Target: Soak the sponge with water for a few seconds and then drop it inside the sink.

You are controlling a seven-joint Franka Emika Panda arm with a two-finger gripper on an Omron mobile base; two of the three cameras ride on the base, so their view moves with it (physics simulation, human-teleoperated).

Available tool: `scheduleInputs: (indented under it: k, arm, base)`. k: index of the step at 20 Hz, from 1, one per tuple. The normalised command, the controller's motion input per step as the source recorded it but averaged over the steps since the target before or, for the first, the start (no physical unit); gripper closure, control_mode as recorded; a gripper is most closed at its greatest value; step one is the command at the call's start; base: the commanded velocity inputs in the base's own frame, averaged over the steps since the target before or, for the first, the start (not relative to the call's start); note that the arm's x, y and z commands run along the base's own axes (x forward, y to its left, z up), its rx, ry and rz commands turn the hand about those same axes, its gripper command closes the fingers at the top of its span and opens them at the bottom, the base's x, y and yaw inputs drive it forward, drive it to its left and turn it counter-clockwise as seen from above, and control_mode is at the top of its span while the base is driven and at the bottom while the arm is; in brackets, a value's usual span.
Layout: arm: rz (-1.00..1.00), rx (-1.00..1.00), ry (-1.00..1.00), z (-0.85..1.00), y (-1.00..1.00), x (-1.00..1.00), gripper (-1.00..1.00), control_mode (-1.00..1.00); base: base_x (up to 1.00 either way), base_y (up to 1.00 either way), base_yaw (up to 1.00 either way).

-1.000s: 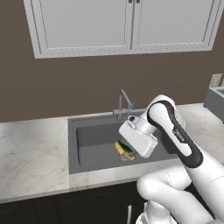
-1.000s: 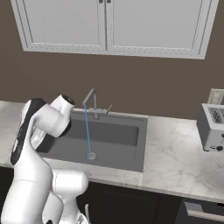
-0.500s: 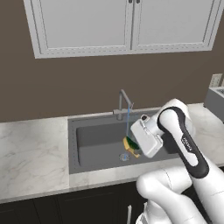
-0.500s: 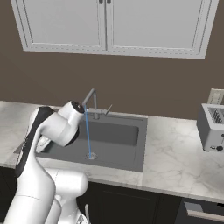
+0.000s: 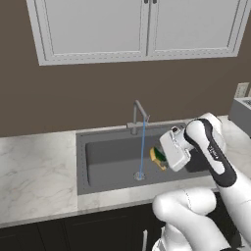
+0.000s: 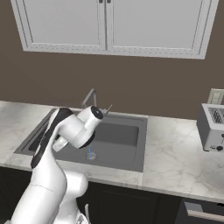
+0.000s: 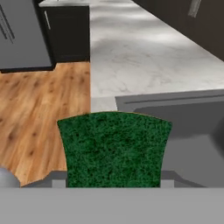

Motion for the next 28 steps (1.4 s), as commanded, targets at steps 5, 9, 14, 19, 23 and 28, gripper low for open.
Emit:
scheduleInputs:
  k: [5, 9, 14, 19, 23, 28]
  arm:
    - [0.0, 0.02, 0.01, -0.31, -0.47, 0.74, 1.0, -1.0]
    - [0.01, 0.04, 0.0, -0.38, -0.22, 0.77, 1.0, -1.0]
    - [0.0, 0.01, 0.0, -0.27, -0.06, 0.79, 1.0, -1.0]
    - [-0.01, 0.0, 0.02, -0.12, 0.0, 0.59, 1.0, -1.0]
    - [-0.1, 0.0, 0.01, 0.0, -0.08, 0.13, 1.0, -1.0]
    - [-0.15, 0.0, 0.0, -0.12, -0.11, 0.16, 1.0, -1.0]
  base:
    - [0.0, 0.0, 0.0]
    - [0.0, 0.0, 0.0]
    - [0.0, 0.0, 0.0]
    - [0.0, 0.0, 0.0]
    - [0.0, 0.0, 0.0]
    - [0.0, 0.0, 0.0]
